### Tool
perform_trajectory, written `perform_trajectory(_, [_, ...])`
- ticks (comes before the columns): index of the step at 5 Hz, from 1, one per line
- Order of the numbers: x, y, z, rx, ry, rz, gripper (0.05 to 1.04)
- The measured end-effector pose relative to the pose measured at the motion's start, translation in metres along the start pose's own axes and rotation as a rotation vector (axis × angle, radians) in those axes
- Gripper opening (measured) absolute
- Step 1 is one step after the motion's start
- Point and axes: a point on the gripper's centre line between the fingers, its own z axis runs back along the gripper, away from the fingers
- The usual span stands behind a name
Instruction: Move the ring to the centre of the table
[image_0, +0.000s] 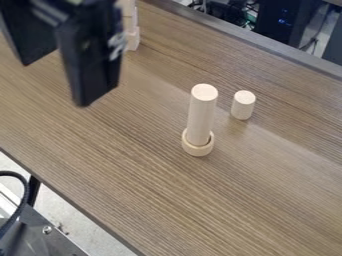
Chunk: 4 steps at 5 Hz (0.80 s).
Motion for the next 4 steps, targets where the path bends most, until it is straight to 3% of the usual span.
perform_trajectory(2, [-0.009, 0.015, -0.036, 0.084, -0.071, -0.023, 0.999])
perform_trajectory(3, [-0.008, 0.005, -0.061, 0.092, -0.136, 0.006, 0.999])
perform_trajectory(4, [-0.003, -0.01, -0.089, -0.014, -0.196, -0.014, 0.999])
